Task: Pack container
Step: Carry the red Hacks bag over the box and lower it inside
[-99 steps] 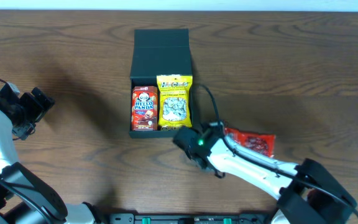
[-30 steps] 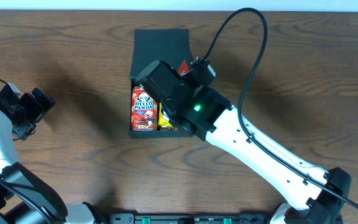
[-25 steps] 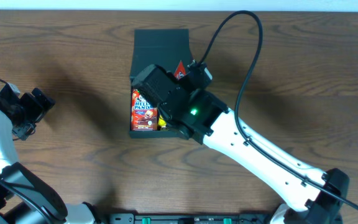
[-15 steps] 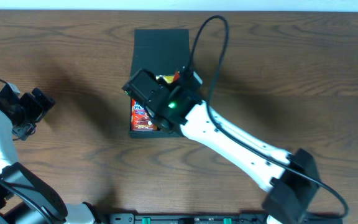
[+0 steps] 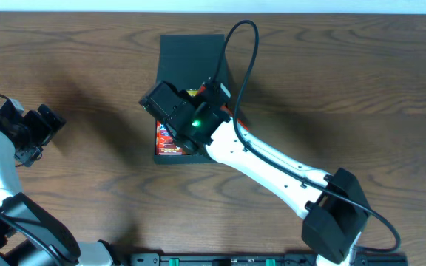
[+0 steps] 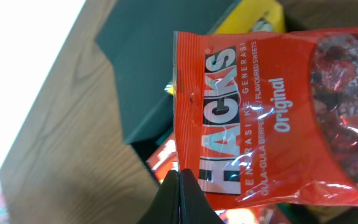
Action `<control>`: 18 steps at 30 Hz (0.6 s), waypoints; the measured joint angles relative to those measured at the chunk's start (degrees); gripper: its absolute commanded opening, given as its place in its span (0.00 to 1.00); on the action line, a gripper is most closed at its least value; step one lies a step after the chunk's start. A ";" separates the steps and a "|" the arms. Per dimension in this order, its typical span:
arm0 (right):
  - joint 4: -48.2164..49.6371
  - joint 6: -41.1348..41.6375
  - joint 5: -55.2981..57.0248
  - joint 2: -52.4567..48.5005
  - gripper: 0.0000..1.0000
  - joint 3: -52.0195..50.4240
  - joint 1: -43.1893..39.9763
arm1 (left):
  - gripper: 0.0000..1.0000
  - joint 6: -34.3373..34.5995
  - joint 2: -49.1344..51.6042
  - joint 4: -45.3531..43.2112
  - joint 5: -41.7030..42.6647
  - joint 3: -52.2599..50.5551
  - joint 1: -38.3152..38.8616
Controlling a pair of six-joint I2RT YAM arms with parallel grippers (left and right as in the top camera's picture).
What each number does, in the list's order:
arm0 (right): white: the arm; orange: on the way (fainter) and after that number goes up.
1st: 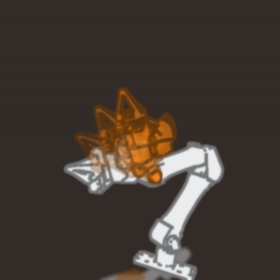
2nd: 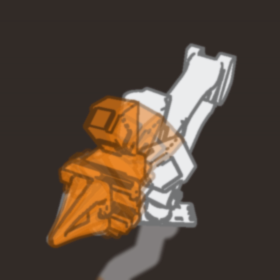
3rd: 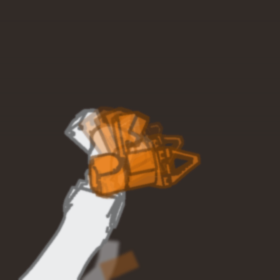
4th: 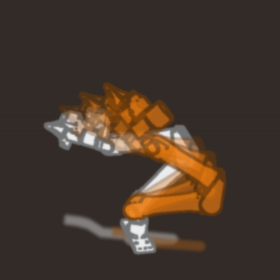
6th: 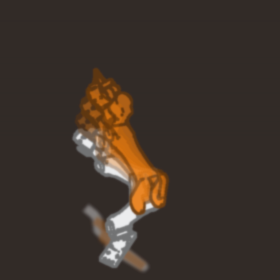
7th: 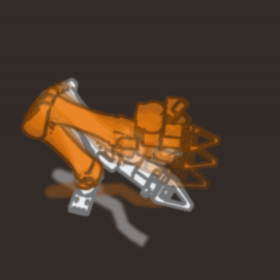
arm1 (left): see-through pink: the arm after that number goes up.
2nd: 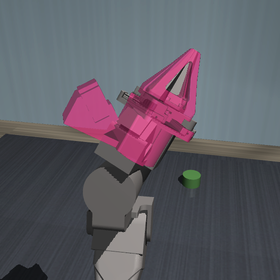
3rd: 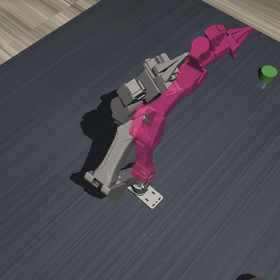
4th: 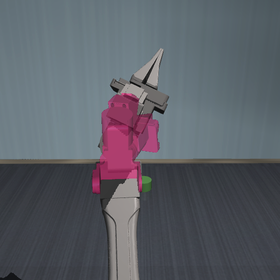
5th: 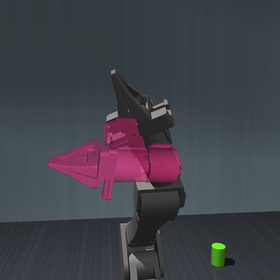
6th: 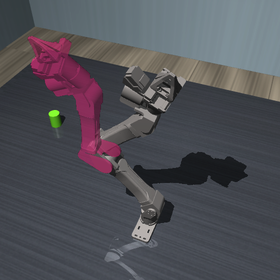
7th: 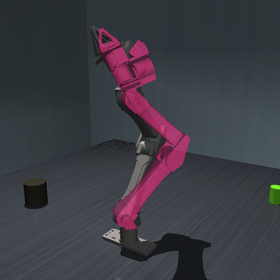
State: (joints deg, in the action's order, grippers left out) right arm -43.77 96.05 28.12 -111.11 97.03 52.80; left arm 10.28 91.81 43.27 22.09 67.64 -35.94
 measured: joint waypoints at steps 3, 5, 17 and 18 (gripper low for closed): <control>1.20 0.02 -0.02 0.00 0.02 0.00 0.17 | 0.95 0.00 0.00 0.00 0.00 0.00 0.00; 1.64 0.11 -0.02 -0.04 0.02 0.00 0.24 | 0.95 0.00 0.00 0.00 0.02 0.00 0.00; 6.60 5.18 0.00 -4.87 0.02 0.04 0.04 | 0.95 0.00 0.00 0.00 0.00 0.00 0.00; 7.28 5.42 0.02 -4.87 0.02 0.04 -0.09 | 0.95 0.00 0.00 0.00 0.02 0.00 0.00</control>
State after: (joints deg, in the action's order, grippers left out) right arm -36.49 101.47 28.14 -115.98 97.08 52.71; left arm 10.28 91.81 43.27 22.11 67.64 -35.94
